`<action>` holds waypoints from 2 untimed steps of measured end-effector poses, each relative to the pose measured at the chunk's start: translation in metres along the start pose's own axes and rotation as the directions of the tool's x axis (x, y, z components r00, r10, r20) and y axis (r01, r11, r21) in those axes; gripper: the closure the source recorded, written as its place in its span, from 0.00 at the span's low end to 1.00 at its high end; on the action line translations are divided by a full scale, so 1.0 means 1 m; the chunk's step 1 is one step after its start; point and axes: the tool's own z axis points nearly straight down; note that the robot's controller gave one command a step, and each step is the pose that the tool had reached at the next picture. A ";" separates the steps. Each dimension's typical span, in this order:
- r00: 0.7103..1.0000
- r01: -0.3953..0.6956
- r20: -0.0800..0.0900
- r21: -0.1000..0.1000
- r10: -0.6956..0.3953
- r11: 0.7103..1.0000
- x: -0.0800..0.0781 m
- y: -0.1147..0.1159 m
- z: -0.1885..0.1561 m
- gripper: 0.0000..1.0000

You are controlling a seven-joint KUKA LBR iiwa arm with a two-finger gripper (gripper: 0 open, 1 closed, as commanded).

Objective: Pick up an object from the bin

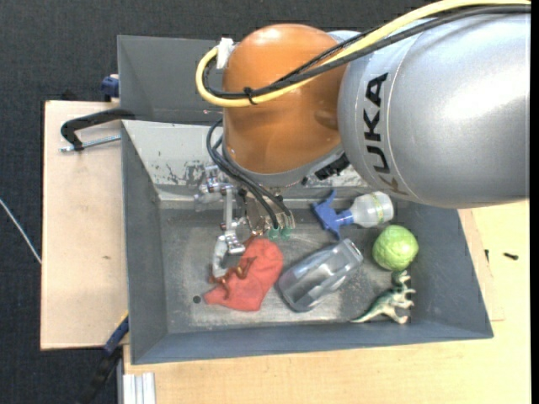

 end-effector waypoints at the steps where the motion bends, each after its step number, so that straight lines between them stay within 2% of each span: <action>1: 0.998 0.069 0.003 -0.001 -0.069 0.998 0.001 -0.030 0.039 0.00; 2: 0.968 0.253 -0.002 0.000 -0.253 0.968 0.012 -0.057 0.079 0.00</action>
Offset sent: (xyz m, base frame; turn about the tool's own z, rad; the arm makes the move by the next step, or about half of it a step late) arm -0.0030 -0.0680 -0.0914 -0.2775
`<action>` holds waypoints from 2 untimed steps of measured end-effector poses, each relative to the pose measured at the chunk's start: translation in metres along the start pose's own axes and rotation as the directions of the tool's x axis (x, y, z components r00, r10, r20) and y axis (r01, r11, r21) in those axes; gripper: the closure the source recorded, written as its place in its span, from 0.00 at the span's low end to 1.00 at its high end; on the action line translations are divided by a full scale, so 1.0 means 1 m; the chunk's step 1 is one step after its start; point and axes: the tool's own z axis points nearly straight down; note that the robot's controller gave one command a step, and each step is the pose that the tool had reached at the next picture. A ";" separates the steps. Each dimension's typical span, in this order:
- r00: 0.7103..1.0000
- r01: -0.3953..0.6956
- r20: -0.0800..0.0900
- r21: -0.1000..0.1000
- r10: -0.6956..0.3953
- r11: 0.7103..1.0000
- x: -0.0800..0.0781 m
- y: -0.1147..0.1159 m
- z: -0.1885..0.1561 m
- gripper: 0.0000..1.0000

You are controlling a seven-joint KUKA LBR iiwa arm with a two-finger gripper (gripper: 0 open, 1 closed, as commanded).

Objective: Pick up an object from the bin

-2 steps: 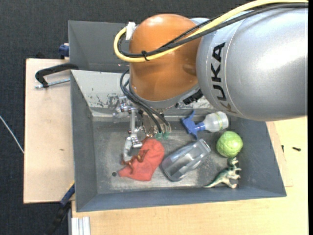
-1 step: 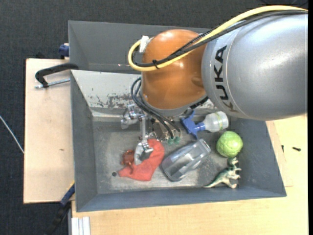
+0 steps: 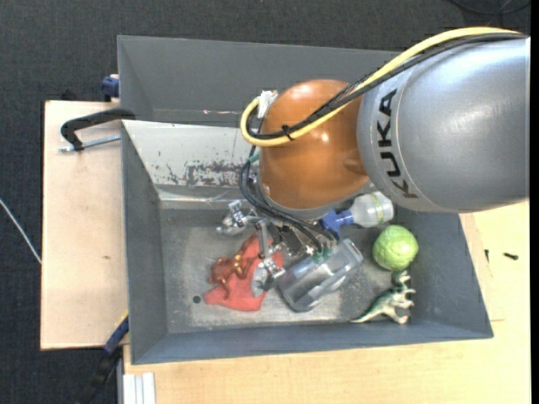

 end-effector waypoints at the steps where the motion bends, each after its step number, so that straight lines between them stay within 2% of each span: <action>1: 0.989 0.145 0.000 0.000 -0.145 0.989 -0.004 0.005 0.015 0.00; 2: 0.950 0.312 0.007 0.003 -0.312 0.950 -0.011 0.003 0.062 0.00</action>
Offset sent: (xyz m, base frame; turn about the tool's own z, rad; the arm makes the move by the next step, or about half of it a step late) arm 0.0135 0.0024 -0.1277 -0.4111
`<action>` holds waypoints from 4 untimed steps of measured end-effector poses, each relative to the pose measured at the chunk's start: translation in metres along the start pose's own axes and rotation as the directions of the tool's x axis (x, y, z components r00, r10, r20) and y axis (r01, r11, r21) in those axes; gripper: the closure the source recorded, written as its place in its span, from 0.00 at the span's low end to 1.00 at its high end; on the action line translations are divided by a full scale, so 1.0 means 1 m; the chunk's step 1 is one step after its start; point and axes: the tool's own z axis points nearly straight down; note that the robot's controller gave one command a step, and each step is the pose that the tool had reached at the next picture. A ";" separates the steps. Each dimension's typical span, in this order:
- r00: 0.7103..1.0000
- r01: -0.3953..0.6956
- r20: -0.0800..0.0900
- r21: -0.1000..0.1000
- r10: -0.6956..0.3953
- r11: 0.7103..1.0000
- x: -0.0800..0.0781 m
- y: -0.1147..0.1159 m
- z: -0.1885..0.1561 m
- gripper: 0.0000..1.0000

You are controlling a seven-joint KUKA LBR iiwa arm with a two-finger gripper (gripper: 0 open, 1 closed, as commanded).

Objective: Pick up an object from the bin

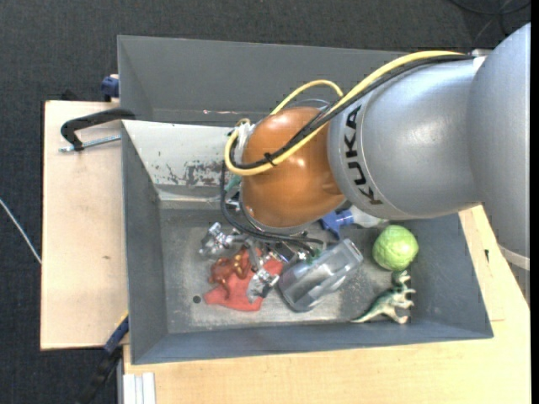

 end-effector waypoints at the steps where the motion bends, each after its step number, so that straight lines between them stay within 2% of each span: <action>1: 0.999 0.036 -0.004 -0.003 -0.036 0.999 0.003 -0.003 0.023 0.00; 2: 0.976 0.219 0.021 0.011 -0.219 0.976 -0.009 -0.005 0.054 1.00; 3: 0.976 0.219 0.021 0.011 -0.219 0.976 -0.009 -0.005 0.054 1.00; 4: 0.970 0.242 0.000 0.000 -0.242 0.970 -0.013 -0.025 -0.090 1.00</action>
Offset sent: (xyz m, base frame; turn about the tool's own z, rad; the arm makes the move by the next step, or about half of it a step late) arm 0.0013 -0.0024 -0.0654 -0.2224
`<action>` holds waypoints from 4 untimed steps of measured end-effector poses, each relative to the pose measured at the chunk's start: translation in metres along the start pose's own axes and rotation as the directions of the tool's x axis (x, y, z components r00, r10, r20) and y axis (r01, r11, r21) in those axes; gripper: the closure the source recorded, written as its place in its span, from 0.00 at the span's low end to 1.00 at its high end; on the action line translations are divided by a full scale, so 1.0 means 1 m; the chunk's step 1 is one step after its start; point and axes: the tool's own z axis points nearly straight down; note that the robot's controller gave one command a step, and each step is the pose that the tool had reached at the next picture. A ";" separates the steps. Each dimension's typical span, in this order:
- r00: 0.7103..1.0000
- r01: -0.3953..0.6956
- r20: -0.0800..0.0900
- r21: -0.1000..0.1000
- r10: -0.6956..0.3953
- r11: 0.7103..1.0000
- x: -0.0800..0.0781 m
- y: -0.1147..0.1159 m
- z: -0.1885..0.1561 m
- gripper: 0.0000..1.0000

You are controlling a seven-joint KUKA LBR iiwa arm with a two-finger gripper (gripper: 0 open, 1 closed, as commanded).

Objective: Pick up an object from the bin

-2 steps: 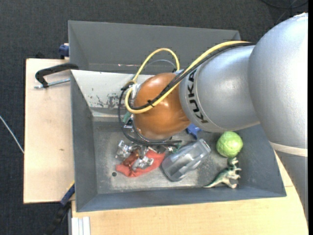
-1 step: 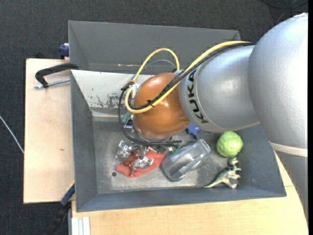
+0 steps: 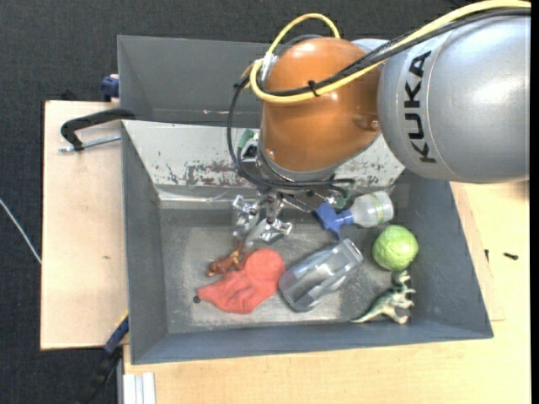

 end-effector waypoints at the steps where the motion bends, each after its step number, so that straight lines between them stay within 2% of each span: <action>1: 1.000 0.000 -0.003 -0.004 0.000 1.000 0.001 0.001 0.002 0.00; 2: 1.000 0.000 -0.004 -0.004 0.000 1.000 0.001 0.001 0.002 0.00; 3: 1.000 0.013 0.002 0.002 -0.013 1.000 0.011 0.006 0.035 0.00; 4: 1.000 0.010 -0.005 -0.005 -0.010 1.000 0.012 -0.037 0.148 1.00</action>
Offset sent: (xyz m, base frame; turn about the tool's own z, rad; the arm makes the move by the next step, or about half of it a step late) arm 0.0000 0.0000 0.0000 0.0000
